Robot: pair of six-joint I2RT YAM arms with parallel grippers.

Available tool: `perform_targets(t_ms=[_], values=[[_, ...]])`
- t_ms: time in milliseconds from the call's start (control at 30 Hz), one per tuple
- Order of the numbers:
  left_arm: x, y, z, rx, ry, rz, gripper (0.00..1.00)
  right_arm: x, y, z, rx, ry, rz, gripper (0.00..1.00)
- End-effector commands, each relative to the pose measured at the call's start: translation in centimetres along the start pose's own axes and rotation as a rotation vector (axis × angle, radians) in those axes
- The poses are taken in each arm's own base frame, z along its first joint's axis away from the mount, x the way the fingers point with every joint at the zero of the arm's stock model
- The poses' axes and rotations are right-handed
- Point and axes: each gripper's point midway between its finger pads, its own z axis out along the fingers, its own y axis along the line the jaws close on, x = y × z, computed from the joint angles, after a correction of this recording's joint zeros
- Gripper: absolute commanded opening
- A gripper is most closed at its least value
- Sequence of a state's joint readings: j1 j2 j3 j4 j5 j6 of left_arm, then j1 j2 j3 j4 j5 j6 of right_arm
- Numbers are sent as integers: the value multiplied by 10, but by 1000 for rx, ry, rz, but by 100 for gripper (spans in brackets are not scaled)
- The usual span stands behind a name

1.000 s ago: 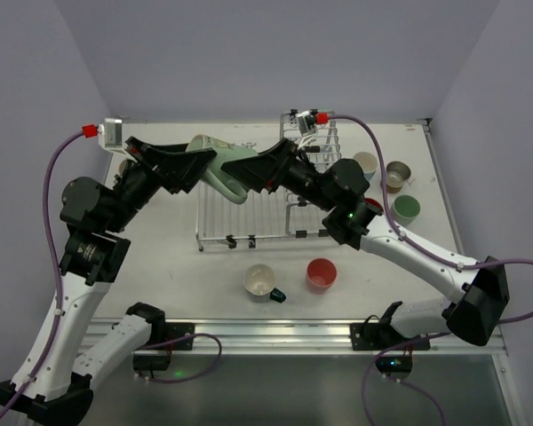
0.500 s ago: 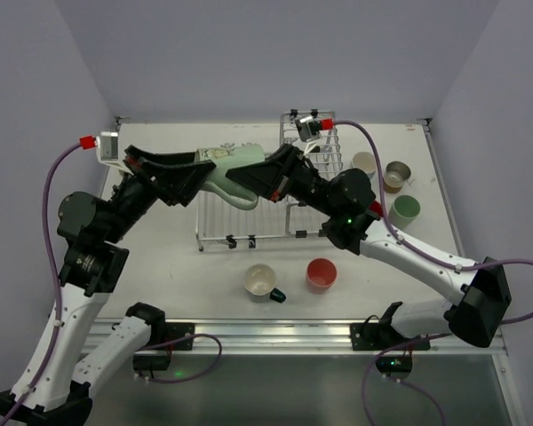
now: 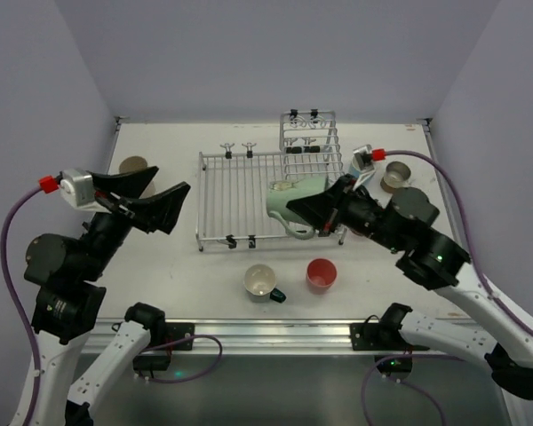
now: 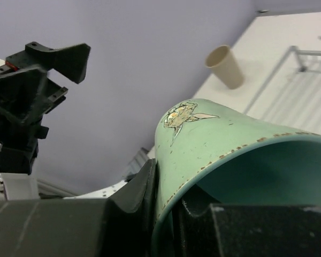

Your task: Unload the cups from the dish rack

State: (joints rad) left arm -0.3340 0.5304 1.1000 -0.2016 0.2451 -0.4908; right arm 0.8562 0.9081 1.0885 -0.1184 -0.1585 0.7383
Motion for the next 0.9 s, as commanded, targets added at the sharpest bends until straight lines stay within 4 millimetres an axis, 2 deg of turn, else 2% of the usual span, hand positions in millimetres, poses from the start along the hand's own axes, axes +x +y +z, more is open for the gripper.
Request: perform_targets(t_ms=[0,33,67,133,167,200,267,300,367,500,600,667,733,867], values=[[75,51,-9,-155,204,63,100,-19,-25,-64,239,-28,-141,0],[85,56,-14,-171,232,69,100,-18,-34,-77,295,-32,-140,0],[88,60,-19,-182,237,96,100,-15,-53,-104,410,-30,-142,0],[108,73,-27,-218,282,108,100,-11,-67,-131,511,-29,-124,0],[109,76,-31,-231,274,124,100,-2,-77,-153,579,8,-122,0],[120,82,-35,-244,293,122,100,-2,-87,-163,648,-7,-103,0],[123,82,-38,-242,277,123,100,8,-106,-177,747,11,-92,0],[131,85,-40,-245,289,117,100,15,-118,-183,815,28,-85,0],[134,85,-41,-239,285,114,100,27,-138,-185,905,62,-93,0],[148,87,-46,-232,300,118,100,34,-184,-186,1149,92,-129,0],[156,90,-51,-243,307,124,100,38,-212,-184,1244,110,-128,0],[159,89,-54,-234,307,128,100,50,-231,-173,1244,152,-93,0],[160,85,-54,-218,307,127,100,54,-249,-171,1265,169,-75,0],[160,82,-56,-205,305,132,100,77,-283,-166,1302,272,-29,0]])
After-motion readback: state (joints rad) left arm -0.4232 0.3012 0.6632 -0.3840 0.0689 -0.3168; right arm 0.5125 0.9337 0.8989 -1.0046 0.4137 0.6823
